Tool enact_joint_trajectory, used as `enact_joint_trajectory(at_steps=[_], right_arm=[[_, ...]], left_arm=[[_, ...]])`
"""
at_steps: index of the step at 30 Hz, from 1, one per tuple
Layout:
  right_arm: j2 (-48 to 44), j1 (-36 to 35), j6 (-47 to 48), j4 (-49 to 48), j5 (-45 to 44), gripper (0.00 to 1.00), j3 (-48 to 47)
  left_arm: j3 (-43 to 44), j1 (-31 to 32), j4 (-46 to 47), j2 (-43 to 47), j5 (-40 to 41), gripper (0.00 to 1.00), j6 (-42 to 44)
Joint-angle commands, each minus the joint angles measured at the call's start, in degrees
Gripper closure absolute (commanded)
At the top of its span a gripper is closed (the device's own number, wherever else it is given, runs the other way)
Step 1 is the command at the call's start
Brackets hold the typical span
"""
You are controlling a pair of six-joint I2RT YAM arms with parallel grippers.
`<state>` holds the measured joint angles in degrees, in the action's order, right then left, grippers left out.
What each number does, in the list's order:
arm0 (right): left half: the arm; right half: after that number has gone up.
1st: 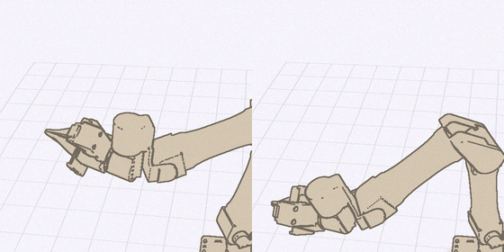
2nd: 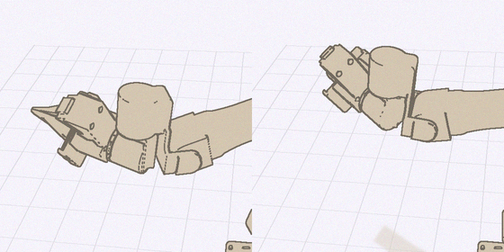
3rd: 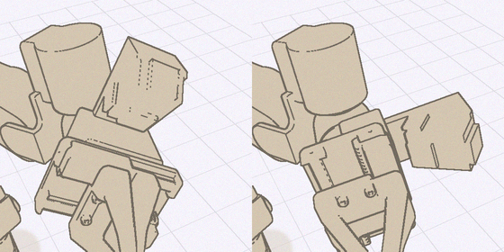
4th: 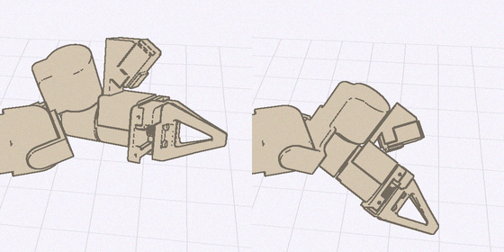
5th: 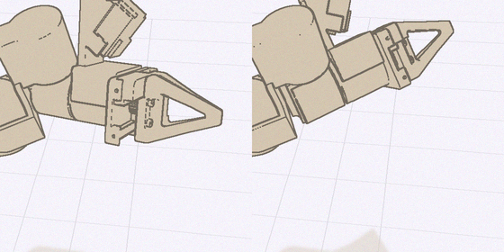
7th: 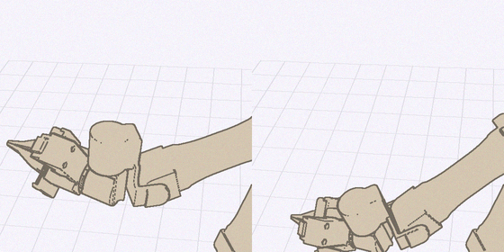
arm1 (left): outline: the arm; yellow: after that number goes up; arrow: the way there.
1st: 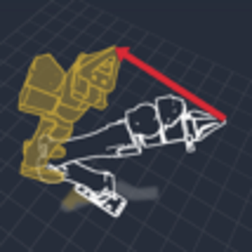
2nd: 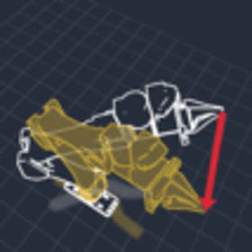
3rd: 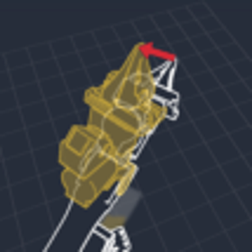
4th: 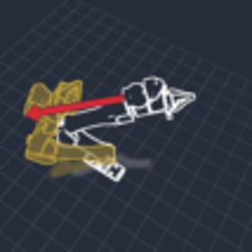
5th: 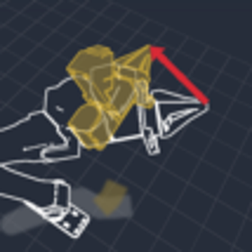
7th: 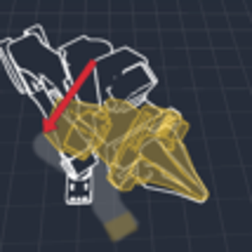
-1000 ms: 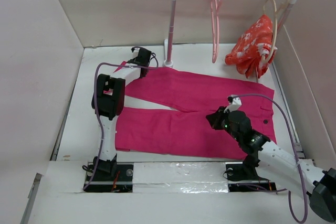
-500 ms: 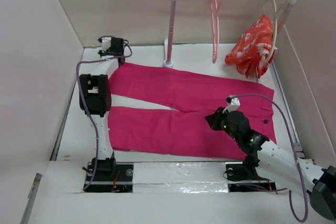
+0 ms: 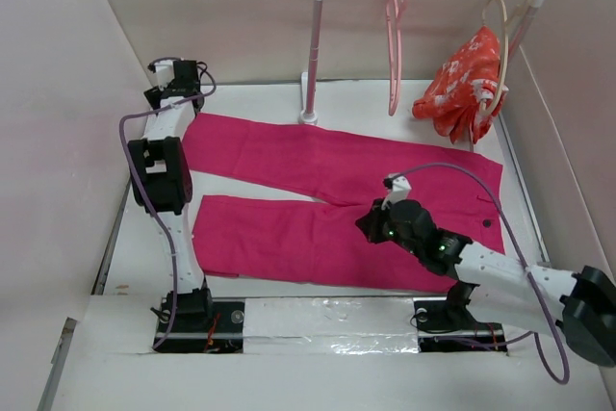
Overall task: Place the trousers on the hanger
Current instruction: Flatten out the trousers at the center of the board.
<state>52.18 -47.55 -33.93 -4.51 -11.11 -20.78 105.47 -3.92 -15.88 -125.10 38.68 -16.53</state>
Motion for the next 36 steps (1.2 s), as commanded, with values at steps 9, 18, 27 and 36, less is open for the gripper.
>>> enact_joint_trajectory(at_steps=[9, 18, 27, 36], right_arm=[[32.78, -23.45, 7.3, -5.33, -4.88, 0.73, -30.62], [63.46, -34.1, 12.31, 3.1, -10.5, 0.44, -61.71], [76.83, -35.33, 15.56, 7.32, -11.82, 0.48, -77.47], [81.67, -34.19, 12.23, 8.82, -15.6, 0.63, -82.67]], left_arm=[[-27.84, 6.03, 13.49, 40.39, -29.77, 0.59, -17.8], [-46.4, 6.03, 14.47, 76.54, -36.82, 0.59, -19.15], [-42.02, 6.03, 9.12, 87.73, -43.86, 0.57, -16.51], [-44.03, 6.03, 10.16, 91.61, -46.58, 0.57, -15.37]])
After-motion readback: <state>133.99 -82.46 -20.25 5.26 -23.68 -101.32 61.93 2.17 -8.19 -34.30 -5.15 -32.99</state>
